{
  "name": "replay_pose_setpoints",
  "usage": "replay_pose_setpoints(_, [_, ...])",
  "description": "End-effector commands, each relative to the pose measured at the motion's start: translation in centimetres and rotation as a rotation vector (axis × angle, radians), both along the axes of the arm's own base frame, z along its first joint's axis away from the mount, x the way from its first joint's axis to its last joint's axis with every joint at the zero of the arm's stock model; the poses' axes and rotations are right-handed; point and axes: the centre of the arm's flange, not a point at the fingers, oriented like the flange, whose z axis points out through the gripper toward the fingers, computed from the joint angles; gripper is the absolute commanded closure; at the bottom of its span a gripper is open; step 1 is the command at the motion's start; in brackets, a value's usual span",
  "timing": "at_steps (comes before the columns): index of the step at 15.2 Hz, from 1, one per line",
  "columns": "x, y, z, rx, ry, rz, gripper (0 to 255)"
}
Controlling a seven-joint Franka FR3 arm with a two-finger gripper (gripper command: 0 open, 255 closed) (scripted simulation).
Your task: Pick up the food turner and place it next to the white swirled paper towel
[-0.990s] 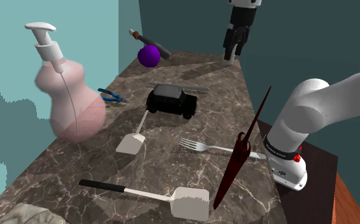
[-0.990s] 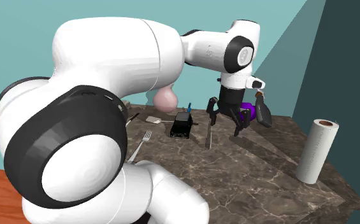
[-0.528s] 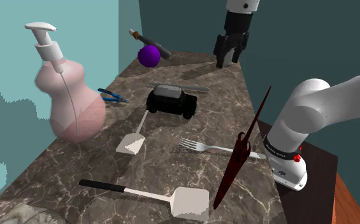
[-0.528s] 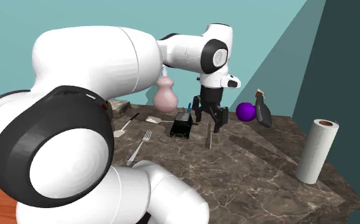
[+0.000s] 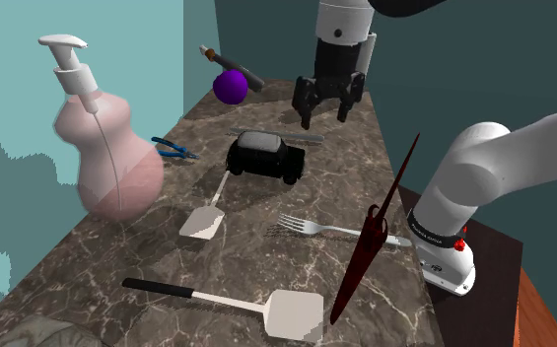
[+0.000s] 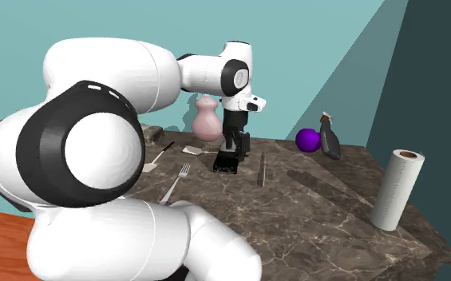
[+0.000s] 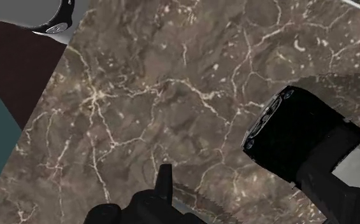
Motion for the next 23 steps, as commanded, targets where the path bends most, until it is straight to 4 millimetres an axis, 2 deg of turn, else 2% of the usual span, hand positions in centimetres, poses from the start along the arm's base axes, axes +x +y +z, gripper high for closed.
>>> replay_pose_setpoints(1, [0.5, 2.7, -0.5, -0.006, -0.003, -0.073, 0])
replay_pose_setpoints(9, [4.2, 12.7, -2.8, -0.034, -0.015, -0.339, 0])
replay_pose_setpoints(17, [10.5, 21.4, -5.3, -0.063, -0.027, -0.605, 0])
replay_pose_setpoints(23, [10.7, 21.4, -8.0, -0.064, -0.028, -0.61, 0])
